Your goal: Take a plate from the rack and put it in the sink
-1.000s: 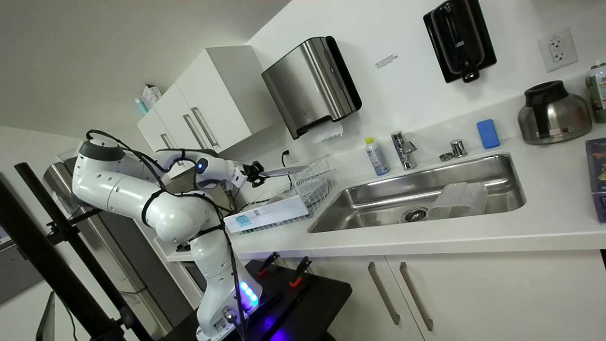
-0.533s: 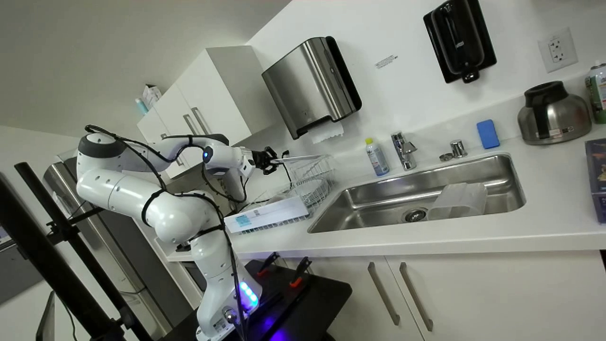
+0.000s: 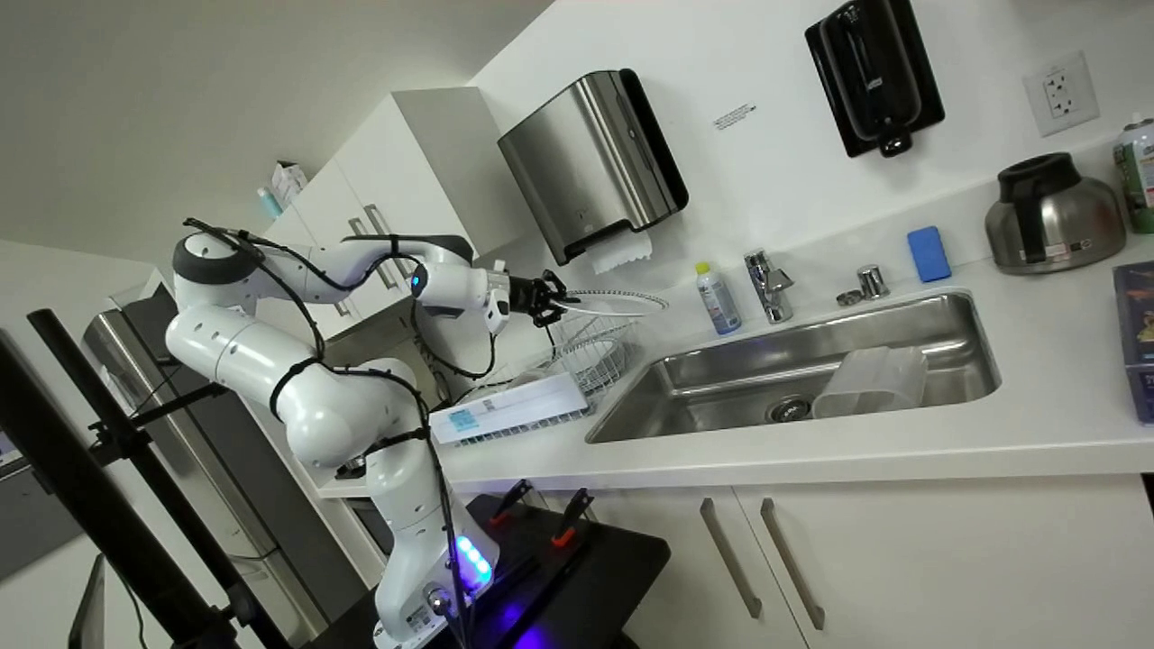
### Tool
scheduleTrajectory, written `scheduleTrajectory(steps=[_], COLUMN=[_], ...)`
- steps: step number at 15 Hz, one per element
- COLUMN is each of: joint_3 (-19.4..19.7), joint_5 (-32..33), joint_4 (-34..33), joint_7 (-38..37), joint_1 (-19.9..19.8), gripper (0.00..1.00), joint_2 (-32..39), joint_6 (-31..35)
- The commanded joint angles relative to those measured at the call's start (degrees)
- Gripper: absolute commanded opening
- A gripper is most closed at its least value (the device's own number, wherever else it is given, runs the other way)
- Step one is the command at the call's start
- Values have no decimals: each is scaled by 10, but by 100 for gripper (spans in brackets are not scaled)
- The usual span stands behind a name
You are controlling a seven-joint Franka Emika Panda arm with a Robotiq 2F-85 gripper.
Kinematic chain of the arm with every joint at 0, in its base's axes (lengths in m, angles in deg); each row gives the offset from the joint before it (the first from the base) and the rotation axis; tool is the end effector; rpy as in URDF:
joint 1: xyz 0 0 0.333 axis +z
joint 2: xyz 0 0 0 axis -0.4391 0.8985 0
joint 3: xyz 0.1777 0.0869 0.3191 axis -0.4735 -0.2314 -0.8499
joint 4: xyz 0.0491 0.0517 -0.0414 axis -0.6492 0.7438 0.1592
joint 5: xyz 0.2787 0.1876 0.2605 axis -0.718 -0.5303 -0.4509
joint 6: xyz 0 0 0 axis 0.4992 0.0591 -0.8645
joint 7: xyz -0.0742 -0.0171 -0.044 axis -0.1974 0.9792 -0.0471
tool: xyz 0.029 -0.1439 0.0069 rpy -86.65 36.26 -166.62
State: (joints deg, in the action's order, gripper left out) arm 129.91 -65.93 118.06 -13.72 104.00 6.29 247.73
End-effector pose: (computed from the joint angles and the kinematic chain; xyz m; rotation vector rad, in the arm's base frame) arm 0.4000 0.0420 0.3787 -1.1050 2.0234 -0.8260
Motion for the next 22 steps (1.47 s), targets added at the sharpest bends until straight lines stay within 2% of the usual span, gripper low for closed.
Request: scheduleTrajectory(steps=[1,4,9,14,22], joint_3=[-34,-90,-205,-326,-486], joint_5=[-4,-18,-62,-108,-151], joint_4=[-23,-38,-78,-144,-269], joint_7=[-20,-21,-10,0,14], joint_1=[-80,-157,-303,-467,-683], gripper=[3,3,3,3,3], joint_2=[-20,-15,18,59,119], joint_6=[12,20,-2,-19,-8])
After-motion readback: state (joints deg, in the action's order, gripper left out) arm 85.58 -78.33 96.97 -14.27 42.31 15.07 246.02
